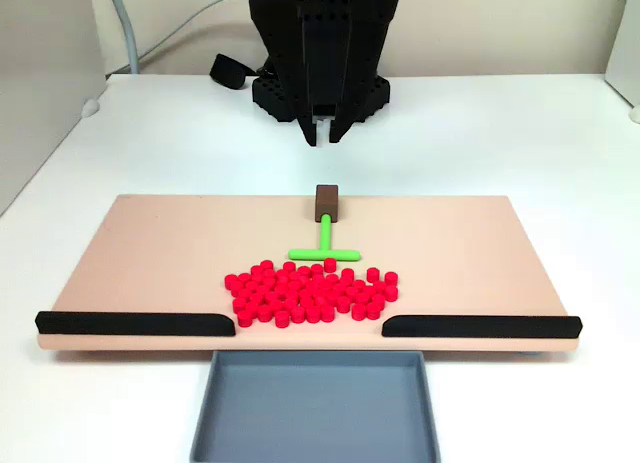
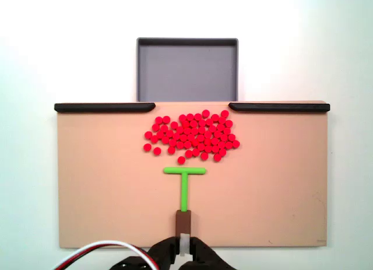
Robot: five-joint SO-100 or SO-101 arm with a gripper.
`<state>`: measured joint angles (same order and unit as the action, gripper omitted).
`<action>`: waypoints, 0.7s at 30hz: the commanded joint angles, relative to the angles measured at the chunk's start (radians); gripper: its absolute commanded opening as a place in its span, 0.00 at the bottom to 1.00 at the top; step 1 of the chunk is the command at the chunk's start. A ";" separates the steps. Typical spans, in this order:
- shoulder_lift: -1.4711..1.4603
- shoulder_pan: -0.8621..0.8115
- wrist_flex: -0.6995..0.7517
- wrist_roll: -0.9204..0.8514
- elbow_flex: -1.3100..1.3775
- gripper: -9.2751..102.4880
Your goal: Grasp a green tool by the dark brown handle.
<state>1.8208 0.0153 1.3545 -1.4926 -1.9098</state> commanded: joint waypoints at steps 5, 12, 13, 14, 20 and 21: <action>0.018 0.009 0.003 0.005 0.018 0.08; 0.009 0.012 0.003 0.005 0.018 0.08; 0.009 0.012 0.003 0.005 0.018 0.08; 0.008 0.012 0.003 0.005 0.018 0.08; -0.008 0.028 0.000 0.005 0.018 0.08; -0.008 0.031 0.000 0.005 0.018 0.08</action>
<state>1.8086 0.0368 1.3545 -1.4926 -1.9098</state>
